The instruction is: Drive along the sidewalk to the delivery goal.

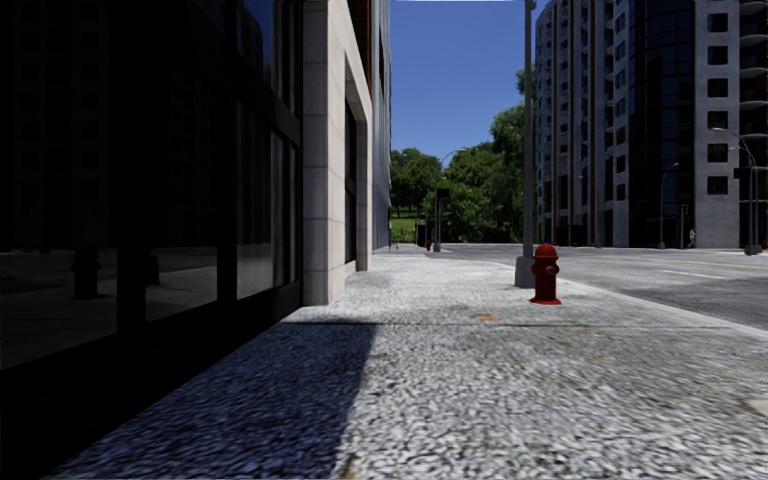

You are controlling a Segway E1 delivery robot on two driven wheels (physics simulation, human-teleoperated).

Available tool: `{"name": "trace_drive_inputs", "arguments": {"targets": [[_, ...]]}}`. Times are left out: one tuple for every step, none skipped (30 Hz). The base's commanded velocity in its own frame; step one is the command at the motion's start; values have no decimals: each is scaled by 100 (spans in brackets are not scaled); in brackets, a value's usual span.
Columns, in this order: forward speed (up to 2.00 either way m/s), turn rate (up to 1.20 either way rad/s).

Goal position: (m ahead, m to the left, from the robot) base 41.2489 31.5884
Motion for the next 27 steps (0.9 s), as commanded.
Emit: {"name": "trace_drive_inputs", "arguments": {"targets": [[200, 0], [200, 0], [200, 0], [200, 0], [200, 0], [200, 0], [200, 0], [200, -103], [200, -103], [200, -104], [200, -29], [200, -9], [200, -2], [200, 0], [200, 0], [200, 0], [200, 0], [200, 0], [200, 0], [200, 0], [200, 0], [200, 0], [200, 0], [200, 0], [200, 0], [200, 0], [200, 0]]}}
